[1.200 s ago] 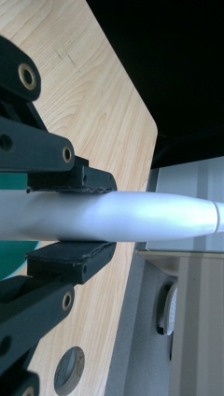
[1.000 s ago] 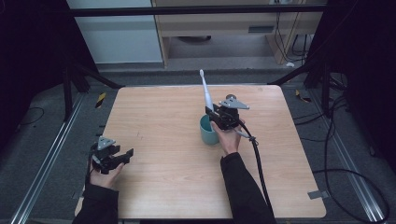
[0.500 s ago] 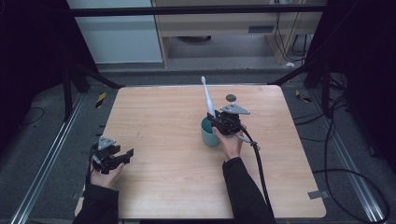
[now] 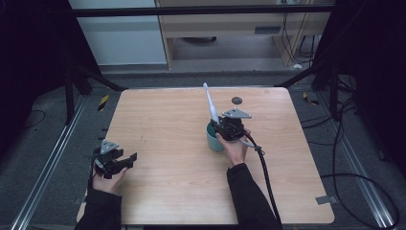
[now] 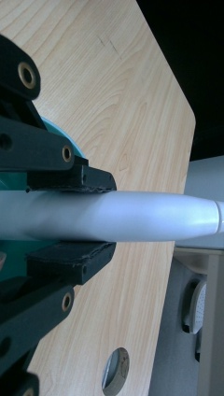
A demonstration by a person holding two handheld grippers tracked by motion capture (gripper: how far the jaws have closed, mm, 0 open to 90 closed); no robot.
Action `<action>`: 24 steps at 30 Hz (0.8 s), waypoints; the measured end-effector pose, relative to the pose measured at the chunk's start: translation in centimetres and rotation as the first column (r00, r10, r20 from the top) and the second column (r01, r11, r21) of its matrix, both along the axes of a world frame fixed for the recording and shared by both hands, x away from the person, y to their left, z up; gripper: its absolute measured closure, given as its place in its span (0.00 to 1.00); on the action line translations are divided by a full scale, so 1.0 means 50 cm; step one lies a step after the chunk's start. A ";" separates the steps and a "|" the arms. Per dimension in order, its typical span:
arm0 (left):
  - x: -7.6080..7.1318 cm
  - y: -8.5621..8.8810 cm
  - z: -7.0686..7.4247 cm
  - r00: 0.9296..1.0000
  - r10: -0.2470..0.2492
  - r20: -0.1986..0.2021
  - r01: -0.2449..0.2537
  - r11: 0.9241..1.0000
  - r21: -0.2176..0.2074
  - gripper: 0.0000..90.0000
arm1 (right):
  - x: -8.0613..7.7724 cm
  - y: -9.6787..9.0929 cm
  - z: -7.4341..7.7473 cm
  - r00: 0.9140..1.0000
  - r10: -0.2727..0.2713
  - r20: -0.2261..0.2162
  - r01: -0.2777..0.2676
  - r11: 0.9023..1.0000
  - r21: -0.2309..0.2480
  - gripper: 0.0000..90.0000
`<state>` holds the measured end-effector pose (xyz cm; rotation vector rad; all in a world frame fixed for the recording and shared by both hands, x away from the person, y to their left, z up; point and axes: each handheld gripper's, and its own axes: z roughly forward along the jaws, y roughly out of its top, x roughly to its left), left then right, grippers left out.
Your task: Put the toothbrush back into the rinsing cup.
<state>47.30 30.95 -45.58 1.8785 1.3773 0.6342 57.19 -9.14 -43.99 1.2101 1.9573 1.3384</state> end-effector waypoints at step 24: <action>0.000 0.001 -0.002 1.000 -0.003 -0.009 0.003 1.000 -0.006 0.42 | -0.056 -0.068 0.078 1.000 0.000 0.023 -0.001 0.999 0.035 0.25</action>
